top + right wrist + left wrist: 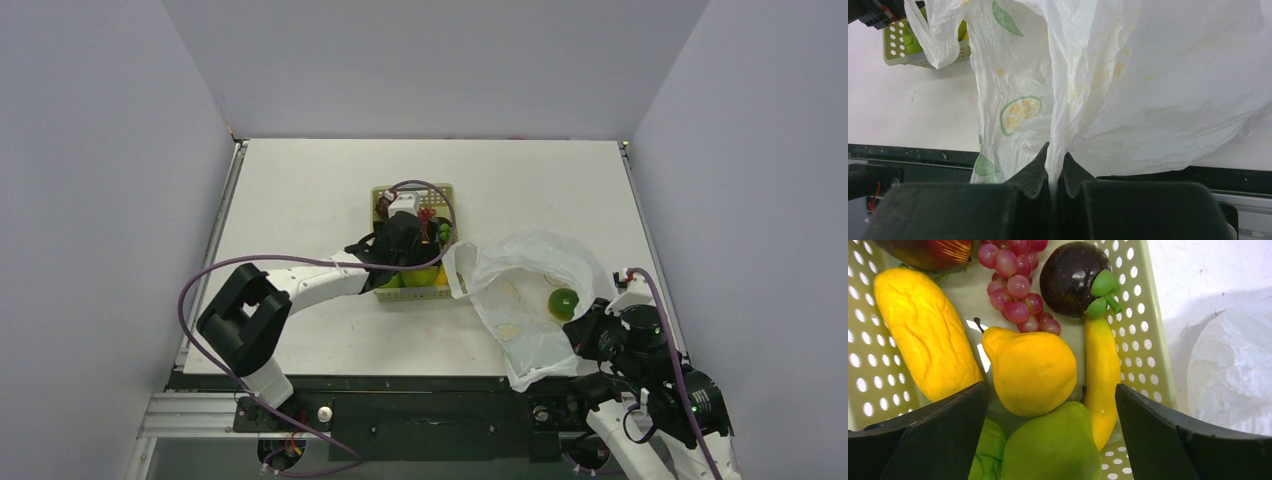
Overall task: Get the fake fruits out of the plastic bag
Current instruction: Place the fake fruit in the bin, then adjust the plastic bag at the center of the board.
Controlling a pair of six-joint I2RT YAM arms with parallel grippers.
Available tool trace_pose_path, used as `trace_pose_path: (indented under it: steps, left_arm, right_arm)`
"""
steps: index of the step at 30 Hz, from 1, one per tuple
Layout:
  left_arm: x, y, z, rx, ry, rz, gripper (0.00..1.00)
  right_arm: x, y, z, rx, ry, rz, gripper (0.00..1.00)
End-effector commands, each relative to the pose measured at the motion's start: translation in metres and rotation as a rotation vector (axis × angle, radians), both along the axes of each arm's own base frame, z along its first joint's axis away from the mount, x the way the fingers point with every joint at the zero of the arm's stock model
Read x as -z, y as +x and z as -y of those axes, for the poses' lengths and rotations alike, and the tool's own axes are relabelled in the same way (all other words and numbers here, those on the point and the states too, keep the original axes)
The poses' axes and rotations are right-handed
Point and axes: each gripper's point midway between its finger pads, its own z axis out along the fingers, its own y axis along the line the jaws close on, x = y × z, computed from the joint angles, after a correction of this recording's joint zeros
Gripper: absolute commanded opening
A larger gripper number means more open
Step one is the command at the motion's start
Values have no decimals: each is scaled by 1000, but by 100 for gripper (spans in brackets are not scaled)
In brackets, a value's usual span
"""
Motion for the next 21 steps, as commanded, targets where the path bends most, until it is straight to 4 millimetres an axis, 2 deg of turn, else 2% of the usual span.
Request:
trace_pose_path:
  steps: [1, 5, 8, 9, 10, 11, 12, 13, 14, 15, 16, 17, 18, 19, 20, 21]
  left_arm:
    - [-41, 5, -7, -12, -23, 100, 97]
    - [-55, -2, -16, 1, -7, 115, 97]
    - [-77, -11, -17, 38, -38, 143, 97]
    - [-90, -18, -17, 68, -68, 164, 97]
    - [-92, -23, -18, 85, -78, 165, 97]
    - [-110, -32, -17, 122, -121, 191, 97]
    - [-111, -38, -17, 144, -135, 192, 97]
    - [-132, -48, -13, 195, -191, 229, 97]
    - [-134, -55, -13, 220, -208, 233, 97]
    - [-154, -65, -9, 273, -265, 269, 97]
    - [-164, -70, -6, 298, -294, 293, 97]
    - [-180, -82, -3, 352, -340, 312, 97]
    - [-189, -88, -1, 381, -366, 326, 97]
    - [-202, -99, 2, 430, -403, 340, 97]
    - [-213, -108, 7, 480, -431, 344, 97]
    - [-223, -114, 9, 506, -449, 360, 97]
  right_arm:
    - [-11, 4, -1, -4, 12, 41, 0]
    - [-12, 4, -4, -16, 15, 34, 0]
    - [-16, 8, -7, -19, 32, 39, 0]
    - [-18, 11, -13, -30, 55, 43, 0]
    - [-18, 14, -17, -39, 71, 41, 0]
    - [-24, 21, -27, -59, 113, 58, 0]
    - [-22, 24, -32, -73, 133, 52, 0]
    - [-30, 33, -43, -96, 178, 67, 0]
    - [-32, 37, -48, -107, 197, 67, 0]
    - [-40, 47, -57, -125, 229, 76, 0]
    - [-47, 52, -64, -147, 249, 72, 0]
    - [-65, 59, -70, -161, 278, 115, 0]
    - [-71, 65, -77, -184, 297, 106, 0]
    - [-92, 69, -81, -200, 322, 155, 0]
    - [-101, 74, -87, -222, 341, 158, 0]
    - [-120, 75, -90, -233, 357, 195, 0]
